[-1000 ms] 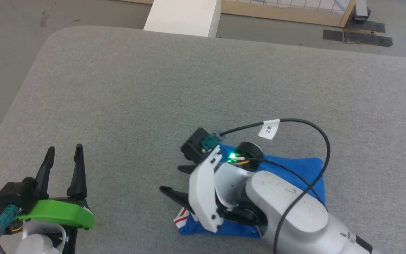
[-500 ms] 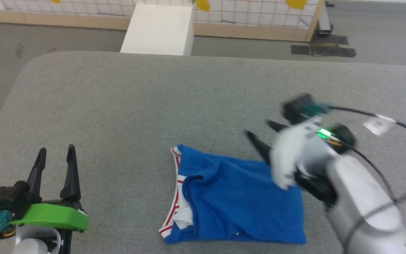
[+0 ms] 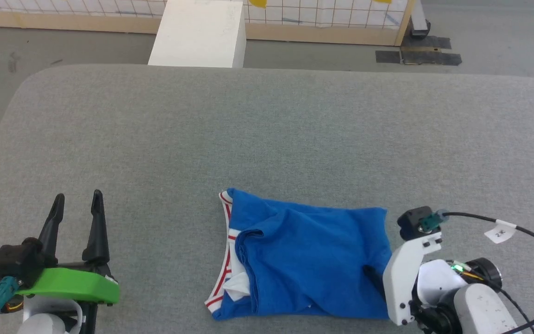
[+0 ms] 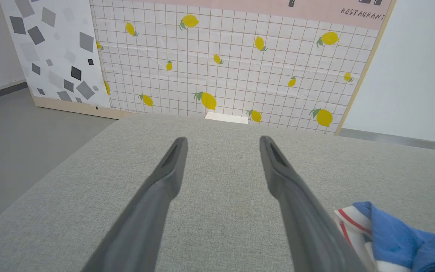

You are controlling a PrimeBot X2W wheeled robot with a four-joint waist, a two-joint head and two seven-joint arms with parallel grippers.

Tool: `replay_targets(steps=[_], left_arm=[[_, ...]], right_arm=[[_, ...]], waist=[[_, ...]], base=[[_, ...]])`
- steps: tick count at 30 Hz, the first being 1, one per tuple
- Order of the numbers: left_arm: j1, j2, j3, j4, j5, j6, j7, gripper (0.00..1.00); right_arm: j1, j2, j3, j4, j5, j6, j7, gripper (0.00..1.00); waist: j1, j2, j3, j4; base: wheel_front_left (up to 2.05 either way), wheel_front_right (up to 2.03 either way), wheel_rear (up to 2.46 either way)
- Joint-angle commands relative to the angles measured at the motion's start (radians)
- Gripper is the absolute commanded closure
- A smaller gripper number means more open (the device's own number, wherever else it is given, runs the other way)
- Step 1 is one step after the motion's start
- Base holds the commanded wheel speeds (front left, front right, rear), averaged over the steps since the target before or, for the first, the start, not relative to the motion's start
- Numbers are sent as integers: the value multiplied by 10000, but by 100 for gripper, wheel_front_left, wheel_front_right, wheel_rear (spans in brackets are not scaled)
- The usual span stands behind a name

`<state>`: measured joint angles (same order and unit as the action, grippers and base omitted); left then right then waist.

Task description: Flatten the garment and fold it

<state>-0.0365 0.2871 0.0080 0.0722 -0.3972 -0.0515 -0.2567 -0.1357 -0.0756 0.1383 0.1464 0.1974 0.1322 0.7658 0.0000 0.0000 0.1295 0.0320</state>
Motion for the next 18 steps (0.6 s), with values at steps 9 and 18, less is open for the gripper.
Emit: replay_targets(steps=[9, 18], left_arm=[[-103, 83, -69, 79, -71, 62, -6, 0], [400, 138, 355, -310, -291, 207, -25, 0]], right_arm=[[-303, 182, 124, 1056, -65, -15, -152, 100], [-1058, -1013, 1457, 189, 818, -15, 402, 100]], waist=[[0, 0, 53, 78], [0, 0, 329, -1620]], base=[[0, 0, 0], [0, 0, 0]])
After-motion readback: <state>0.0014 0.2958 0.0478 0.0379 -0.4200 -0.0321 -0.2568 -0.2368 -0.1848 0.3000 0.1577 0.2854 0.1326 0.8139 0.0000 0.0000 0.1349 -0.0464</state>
